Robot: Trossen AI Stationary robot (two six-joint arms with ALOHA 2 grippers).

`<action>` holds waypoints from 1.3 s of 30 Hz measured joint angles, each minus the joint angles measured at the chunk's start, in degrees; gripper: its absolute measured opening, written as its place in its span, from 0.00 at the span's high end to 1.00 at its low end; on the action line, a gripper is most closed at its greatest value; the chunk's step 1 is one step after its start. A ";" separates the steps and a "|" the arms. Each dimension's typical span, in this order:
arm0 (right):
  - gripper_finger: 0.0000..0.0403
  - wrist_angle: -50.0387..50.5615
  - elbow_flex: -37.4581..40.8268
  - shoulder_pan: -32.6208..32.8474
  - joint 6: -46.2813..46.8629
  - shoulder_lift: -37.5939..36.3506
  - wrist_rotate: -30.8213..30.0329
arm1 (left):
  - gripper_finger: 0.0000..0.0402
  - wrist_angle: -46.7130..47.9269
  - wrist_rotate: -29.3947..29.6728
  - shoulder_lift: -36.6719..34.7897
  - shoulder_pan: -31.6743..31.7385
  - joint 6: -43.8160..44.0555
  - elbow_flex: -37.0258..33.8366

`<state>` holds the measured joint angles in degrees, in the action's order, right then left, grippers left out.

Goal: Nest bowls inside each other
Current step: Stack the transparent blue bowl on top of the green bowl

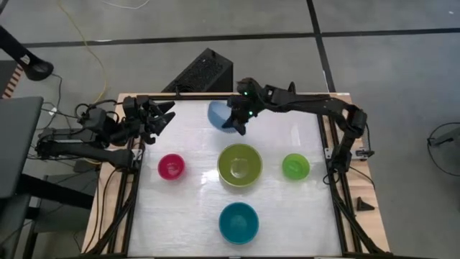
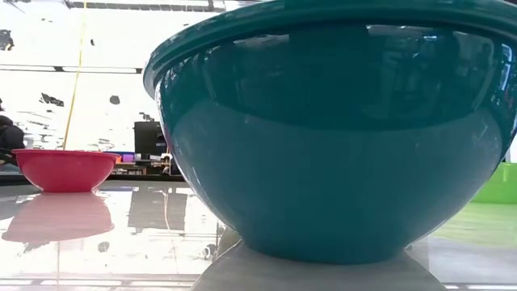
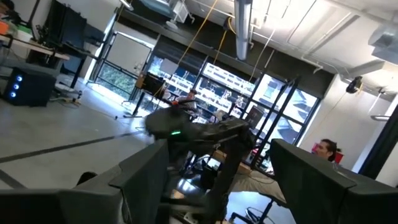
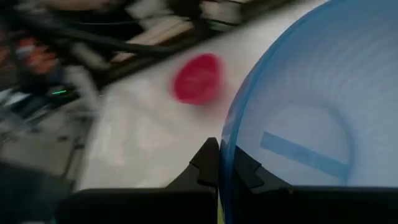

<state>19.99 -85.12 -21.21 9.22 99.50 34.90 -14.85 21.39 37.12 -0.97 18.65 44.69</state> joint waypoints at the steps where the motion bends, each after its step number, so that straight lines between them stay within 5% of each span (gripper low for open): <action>1: 0.93 -0.07 -0.03 1.27 0.02 -0.85 0.27 | 0.33 0.02 0.00 0.00 0.00 -0.03 0.00; 8: 0.93 4.44 -0.04 11.03 1.93 -6.19 -1.47 | 0.33 0.49 -0.01 -0.02 0.00 -0.04 0.00; 16: 0.93 20.96 -0.09 23.84 0.85 -8.34 -20.21 | 0.33 1.01 0.38 0.00 -0.02 -0.02 -0.02; 21: 0.93 22.67 -0.08 30.00 -2.13 -2.83 -33.06 | 0.33 1.06 1.75 0.00 0.00 -0.11 -0.02; 32: 0.93 21.16 0.00 33.88 2.62 9.41 -40.66 | 0.33 1.46 1.55 0.00 0.00 4.55 -0.02; 35: 0.87 20.98 -0.15 33.37 5.11 10.51 -40.57 | 0.33 1.44 1.50 0.00 0.00 4.61 -0.02; 39: 0.66 20.74 -0.09 32.51 8.34 11.04 -40.35 | 0.33 1.41 1.46 0.00 0.00 4.67 -0.02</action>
<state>40.73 -85.22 11.31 17.56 110.54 -5.45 -13.44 22.86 37.12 -0.97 23.33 44.66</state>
